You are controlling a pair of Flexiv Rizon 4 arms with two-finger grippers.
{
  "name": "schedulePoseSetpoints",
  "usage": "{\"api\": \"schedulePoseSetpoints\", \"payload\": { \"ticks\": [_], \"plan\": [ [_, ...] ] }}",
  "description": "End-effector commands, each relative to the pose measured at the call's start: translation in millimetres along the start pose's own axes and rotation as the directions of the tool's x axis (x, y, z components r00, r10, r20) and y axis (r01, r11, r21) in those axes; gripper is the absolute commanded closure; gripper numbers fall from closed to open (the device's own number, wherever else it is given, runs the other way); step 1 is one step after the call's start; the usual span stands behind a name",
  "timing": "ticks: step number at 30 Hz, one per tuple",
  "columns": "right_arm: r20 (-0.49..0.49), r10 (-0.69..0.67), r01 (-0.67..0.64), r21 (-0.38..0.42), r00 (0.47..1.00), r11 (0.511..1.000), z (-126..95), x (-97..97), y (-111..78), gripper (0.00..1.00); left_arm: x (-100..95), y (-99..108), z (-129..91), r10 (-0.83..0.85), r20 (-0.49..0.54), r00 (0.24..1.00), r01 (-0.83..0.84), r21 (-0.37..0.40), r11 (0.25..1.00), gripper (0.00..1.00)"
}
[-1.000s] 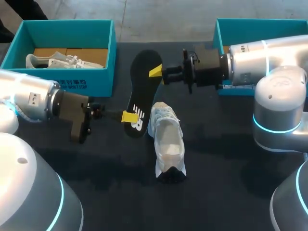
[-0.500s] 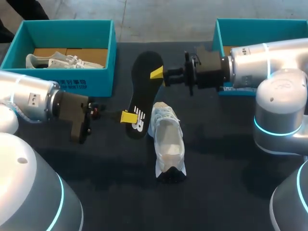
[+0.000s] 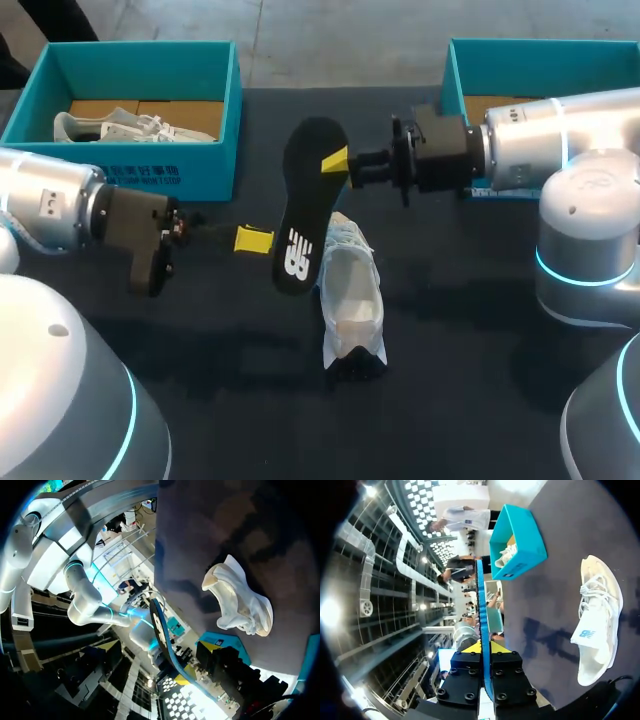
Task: Take the shoe out of the shoebox, open the shoe tongue, remove and reinsert the insole, then place the shoe into the shoebox
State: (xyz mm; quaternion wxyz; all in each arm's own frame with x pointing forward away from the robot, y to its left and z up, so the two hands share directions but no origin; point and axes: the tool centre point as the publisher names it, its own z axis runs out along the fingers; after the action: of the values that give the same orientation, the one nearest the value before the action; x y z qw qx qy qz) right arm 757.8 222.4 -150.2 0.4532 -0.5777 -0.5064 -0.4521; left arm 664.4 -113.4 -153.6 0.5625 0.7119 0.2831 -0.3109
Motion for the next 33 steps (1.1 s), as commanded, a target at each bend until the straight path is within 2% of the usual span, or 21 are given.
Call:
{"api": "schedulePoseSetpoints", "payload": {
  "ticks": [1,13,18,22,28,32,33],
  "plan": [
    [-0.002,0.002,-0.002,-0.001,1.000,1.000,-5.0,-7.5,-1.7,1.00,-11.9,-1.2,-17.3,-0.015,-0.039,0.999,0.016,0.024,1.000,0.00],
    [0.009,-0.028,0.028,0.002,1.000,1.000,-6.1,-32.3,2.1,1.00,-16.4,14.7,-53.5,-0.119,-0.183,0.976,0.143,0.123,0.982,0.00],
    [0.003,-0.026,0.026,0.009,1.000,1.000,-2.8,-37.4,3.2,1.00,-20.0,29.1,-66.0,-0.171,-0.263,0.950,0.221,0.173,0.960,0.00],
    [0.010,-0.042,0.042,0.013,0.999,0.999,2.2,-39.9,5.7,1.00,-18.9,42.6,-78.3,-0.184,-0.374,0.909,0.279,0.218,0.935,0.00],
    [-0.002,-0.052,0.052,0.022,0.999,0.998,13.8,-47.5,10.8,1.00,-10.2,65.8,-95.8,-0.173,-0.494,0.852,0.340,0.271,0.900,0.00],
    [-0.013,-0.034,0.034,0.008,0.999,0.999,15.7,-52.1,14.0,1.00,-13.8,84.7,-103.6,-0.099,-0.569,0.816,0.350,0.352,0.868,0.00],
    [-0.013,-0.034,0.034,0.008,0.999,0.999,15.7,-52.1,14.0,1.00,-13.8,84.7,-103.6,-0.099,-0.569,0.816,0.350,0.352,0.868,0.00]
  ]
}}
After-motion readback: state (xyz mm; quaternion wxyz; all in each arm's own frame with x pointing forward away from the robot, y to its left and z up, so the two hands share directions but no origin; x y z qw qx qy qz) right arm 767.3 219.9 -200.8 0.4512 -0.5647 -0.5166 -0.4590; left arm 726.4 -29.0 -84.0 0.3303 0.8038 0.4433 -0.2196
